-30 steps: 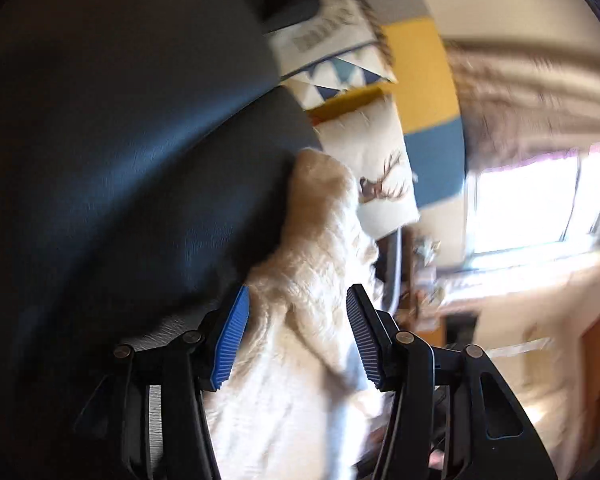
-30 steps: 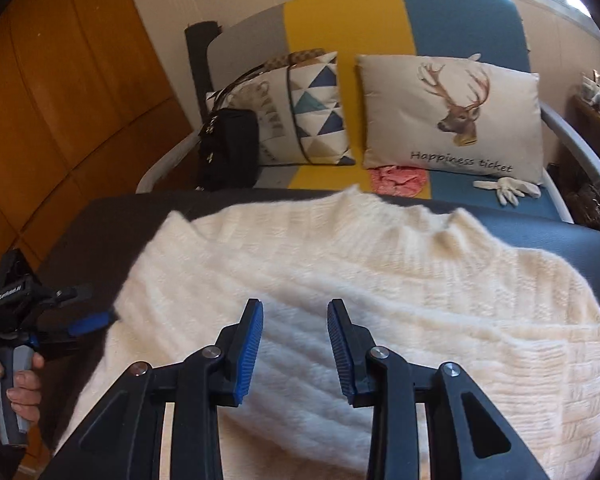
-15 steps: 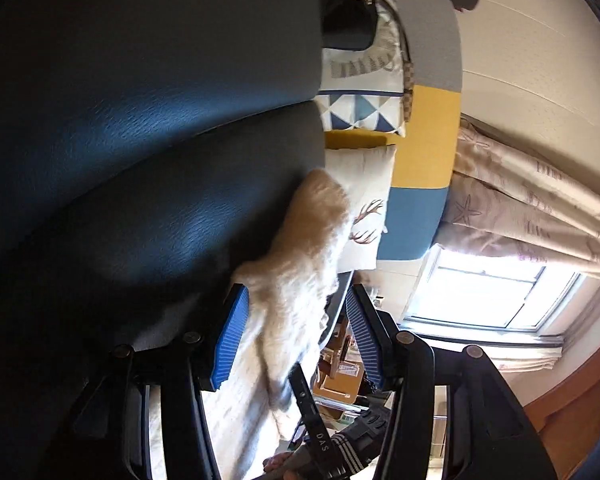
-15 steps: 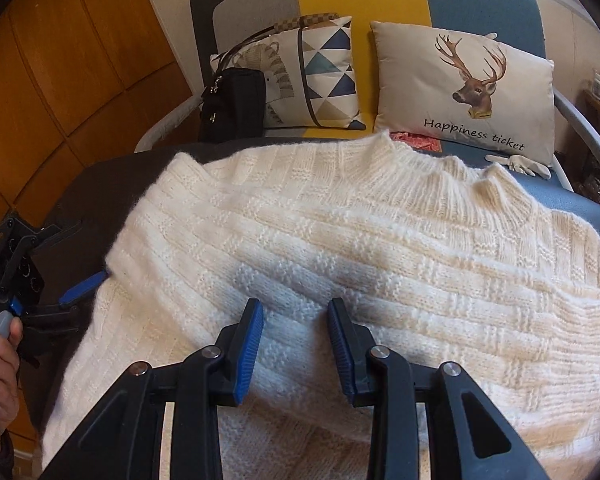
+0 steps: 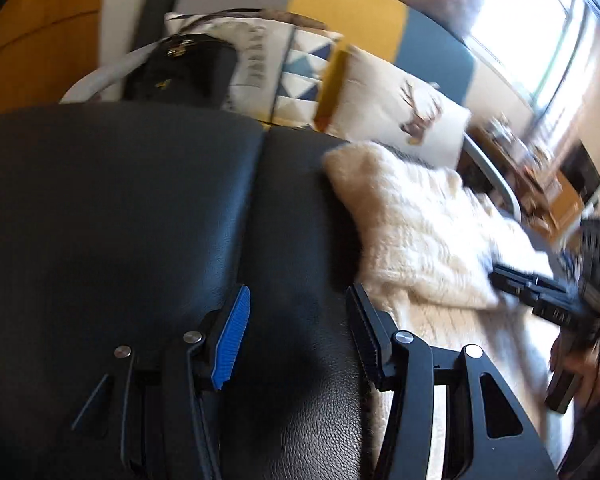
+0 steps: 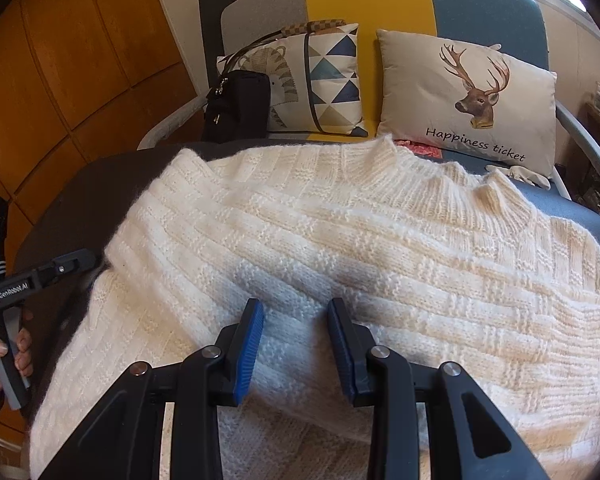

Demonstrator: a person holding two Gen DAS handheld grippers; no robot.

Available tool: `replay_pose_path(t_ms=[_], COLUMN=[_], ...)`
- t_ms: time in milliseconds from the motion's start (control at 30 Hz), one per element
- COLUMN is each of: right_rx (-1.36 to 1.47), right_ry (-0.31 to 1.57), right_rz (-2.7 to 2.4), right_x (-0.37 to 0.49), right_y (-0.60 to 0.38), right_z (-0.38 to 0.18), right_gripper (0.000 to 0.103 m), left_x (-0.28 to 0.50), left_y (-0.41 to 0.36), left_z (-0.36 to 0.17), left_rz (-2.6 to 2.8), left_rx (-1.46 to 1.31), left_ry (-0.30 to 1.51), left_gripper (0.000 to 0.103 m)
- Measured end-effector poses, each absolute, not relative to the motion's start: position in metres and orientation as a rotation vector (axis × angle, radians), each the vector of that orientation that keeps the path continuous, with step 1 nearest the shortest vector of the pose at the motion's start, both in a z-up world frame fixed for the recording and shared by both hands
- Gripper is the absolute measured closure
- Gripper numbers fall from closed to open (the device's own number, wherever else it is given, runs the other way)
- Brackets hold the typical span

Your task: Fold clothes

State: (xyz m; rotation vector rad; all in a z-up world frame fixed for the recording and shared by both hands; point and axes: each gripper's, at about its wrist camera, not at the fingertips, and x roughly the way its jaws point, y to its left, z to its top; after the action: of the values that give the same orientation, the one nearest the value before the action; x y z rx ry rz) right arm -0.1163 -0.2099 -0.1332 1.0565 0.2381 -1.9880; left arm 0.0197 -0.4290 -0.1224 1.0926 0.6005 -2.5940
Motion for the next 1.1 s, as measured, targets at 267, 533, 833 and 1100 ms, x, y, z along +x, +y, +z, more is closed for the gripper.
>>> replay_pose_path(t_ms=[267, 533, 833, 1100], right_rx=[1.048, 1.028, 1.012, 1.001], right_ry=[0.279, 0.289, 0.294, 0.267], right_rz=[-1.988, -1.992, -1.99, -1.986], right_x=[-0.115, -0.115, -0.114, -0.116], right_y=[-0.215, -0.215, -0.214, -0.211], right_z=[-0.133, -0.134, -0.134, -0.136], right_gripper=[0.069, 0.069, 0.068, 0.068], left_x=[0.001, -0.017, -0.023, 0.007], left_y=[-0.413, -0.401, -0.404, -0.39], left_z=[-0.123, -0.125, -0.122, -0.111], left_rz=[-2.741, -2.751, -2.732, -2.642], left_rx=[1.164, 1.235, 1.188, 1.075], left_ry=[0.488, 0.371, 0.436, 0.335], left_gripper=[0.052, 0.077, 0.098, 0.1])
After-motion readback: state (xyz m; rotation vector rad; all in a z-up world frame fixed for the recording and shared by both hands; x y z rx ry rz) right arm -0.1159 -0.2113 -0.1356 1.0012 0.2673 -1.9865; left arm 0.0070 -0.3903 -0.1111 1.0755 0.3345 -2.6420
